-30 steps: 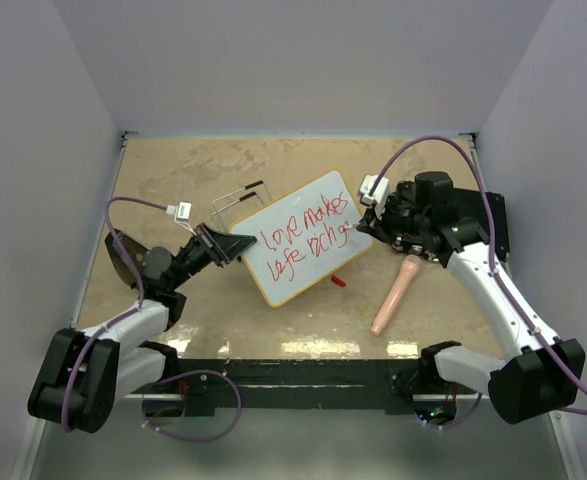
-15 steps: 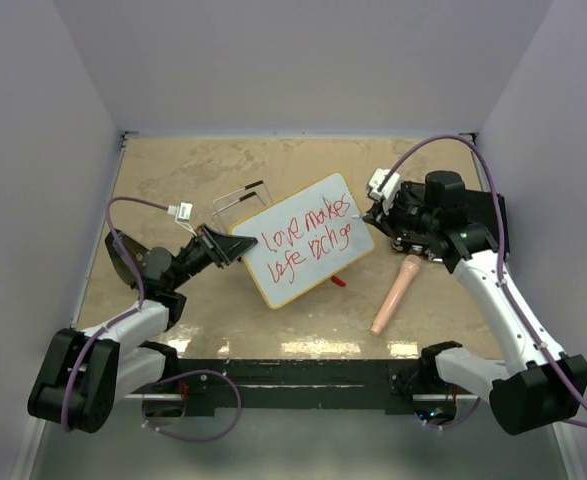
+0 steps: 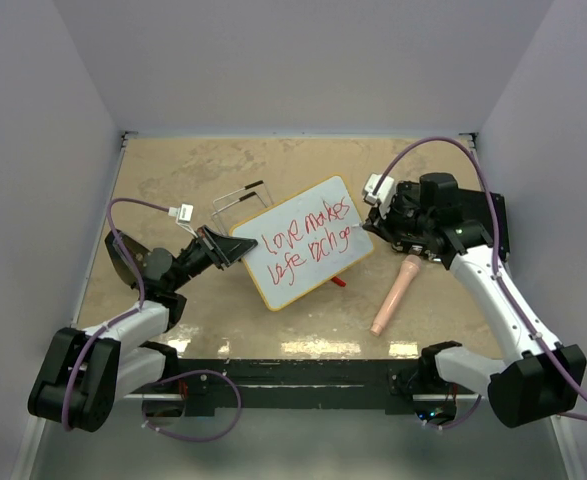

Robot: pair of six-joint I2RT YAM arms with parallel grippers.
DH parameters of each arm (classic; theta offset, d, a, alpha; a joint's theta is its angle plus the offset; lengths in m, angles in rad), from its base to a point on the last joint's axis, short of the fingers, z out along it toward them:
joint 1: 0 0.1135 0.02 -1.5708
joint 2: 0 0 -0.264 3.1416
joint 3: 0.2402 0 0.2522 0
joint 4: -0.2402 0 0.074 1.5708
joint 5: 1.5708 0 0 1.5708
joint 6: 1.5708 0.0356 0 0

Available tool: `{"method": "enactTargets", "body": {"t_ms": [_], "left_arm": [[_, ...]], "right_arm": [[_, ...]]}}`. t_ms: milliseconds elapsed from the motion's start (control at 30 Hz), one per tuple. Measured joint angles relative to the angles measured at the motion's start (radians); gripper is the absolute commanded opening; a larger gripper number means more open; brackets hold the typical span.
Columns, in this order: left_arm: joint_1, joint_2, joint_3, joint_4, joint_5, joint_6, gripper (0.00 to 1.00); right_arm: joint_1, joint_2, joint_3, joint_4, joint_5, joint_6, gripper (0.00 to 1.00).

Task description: Write a sentence on the whiteboard

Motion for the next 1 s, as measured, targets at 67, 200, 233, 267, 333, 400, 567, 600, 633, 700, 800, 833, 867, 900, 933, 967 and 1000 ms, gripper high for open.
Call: {"method": "enactTargets", "body": {"t_ms": [67,200,233,267,333,400,567,600,633,700,800,833,867,900,933,967,1000], "left_arm": [[0.000,0.000,0.000,0.001,0.000,0.000,0.00],[0.000,0.006,0.000,0.001,0.000,0.000,0.00],[0.000,0.007,0.000,0.001,0.000,0.000,0.00],[0.000,0.008,0.000,0.001,0.000,0.000,0.00],[0.000,0.009,0.000,0.001,-0.001,0.001,0.00],[0.000,0.012,-0.001,0.001,-0.002,0.000,0.00],[0.000,0.014,-0.002,0.002,-0.004,0.000,0.00],[0.000,0.014,-0.002,0.002,-0.005,0.000,0.00],[0.000,0.014,-0.002,0.002,-0.005,0.000,0.00],[0.000,0.014,-0.002,0.003,-0.004,0.000,0.00],[0.000,0.014,-0.002,0.006,-0.003,0.000,0.00],[0.000,0.014,-0.002,0.006,-0.003,0.000,0.00],[0.000,0.014,-0.002,0.006,-0.003,0.000,0.00],[0.000,0.014,-0.002,0.006,-0.004,0.000,0.00],[0.000,0.014,-0.002,0.006,-0.004,0.000,0.00],[0.000,0.014,-0.002,0.006,-0.004,0.000,0.00],[0.000,0.014,-0.002,0.006,-0.004,0.000,0.00]], "right_arm": [[0.000,0.008,0.000,-0.007,0.000,-0.004,0.00],[0.000,0.019,0.000,-0.008,-0.005,-0.008,0.00],[0.000,0.023,-0.001,-0.008,-0.007,-0.008,0.00],[0.000,0.027,0.000,-0.008,-0.011,-0.008,0.00],[0.000,0.035,0.000,-0.007,-0.022,-0.008,0.00],[0.000,0.041,0.000,-0.006,-0.024,-0.007,0.00],[0.000,0.043,0.000,0.006,-0.014,0.013,0.00],[0.000,0.042,0.000,0.010,-0.009,0.016,0.00],[0.000,0.041,0.000,0.013,-0.003,0.020,0.00],[0.000,0.037,0.000,0.019,0.006,0.023,0.00],[0.000,0.036,0.000,0.025,0.015,0.027,0.00],[0.000,0.036,0.000,0.024,0.020,0.027,0.00],[0.000,0.036,0.000,0.024,0.025,0.027,0.00],[0.000,0.036,0.000,0.024,0.029,0.027,0.00],[0.000,0.036,0.000,0.023,0.032,0.025,0.00],[0.000,0.036,0.000,0.022,0.033,0.023,0.00],[0.000,0.036,0.000,0.018,0.035,0.019,0.00]]}}
